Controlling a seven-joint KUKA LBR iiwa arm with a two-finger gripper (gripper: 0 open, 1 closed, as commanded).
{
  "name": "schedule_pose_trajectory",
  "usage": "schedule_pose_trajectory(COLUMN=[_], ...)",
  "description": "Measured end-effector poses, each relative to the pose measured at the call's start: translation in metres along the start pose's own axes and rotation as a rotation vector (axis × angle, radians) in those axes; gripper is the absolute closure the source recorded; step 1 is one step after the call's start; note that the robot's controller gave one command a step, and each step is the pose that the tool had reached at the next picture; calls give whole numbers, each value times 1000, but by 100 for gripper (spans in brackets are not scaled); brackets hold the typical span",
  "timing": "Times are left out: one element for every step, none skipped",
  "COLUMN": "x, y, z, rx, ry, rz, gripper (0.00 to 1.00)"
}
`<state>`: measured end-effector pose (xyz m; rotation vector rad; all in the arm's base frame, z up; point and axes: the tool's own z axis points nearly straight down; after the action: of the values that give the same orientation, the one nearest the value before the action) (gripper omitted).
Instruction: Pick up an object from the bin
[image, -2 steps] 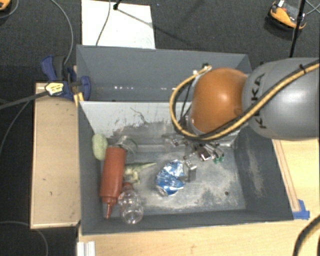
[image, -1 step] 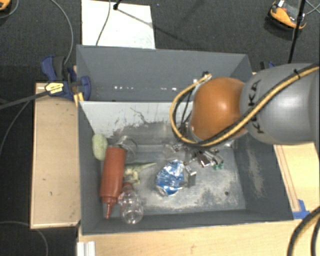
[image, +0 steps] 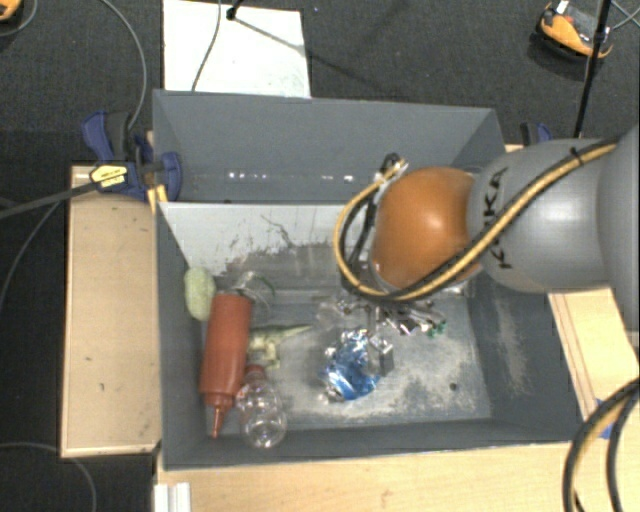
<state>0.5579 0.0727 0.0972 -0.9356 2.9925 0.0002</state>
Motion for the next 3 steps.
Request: schedule_pose_trajectory(x=[-2, -2, -1], y=[-4, -4, -4], z=[23, 23, 20], rx=[-1, -1, -2], ry=[-1, -1, 0], rz=[-41, -41, -41], gripper=[100, 100, 100])
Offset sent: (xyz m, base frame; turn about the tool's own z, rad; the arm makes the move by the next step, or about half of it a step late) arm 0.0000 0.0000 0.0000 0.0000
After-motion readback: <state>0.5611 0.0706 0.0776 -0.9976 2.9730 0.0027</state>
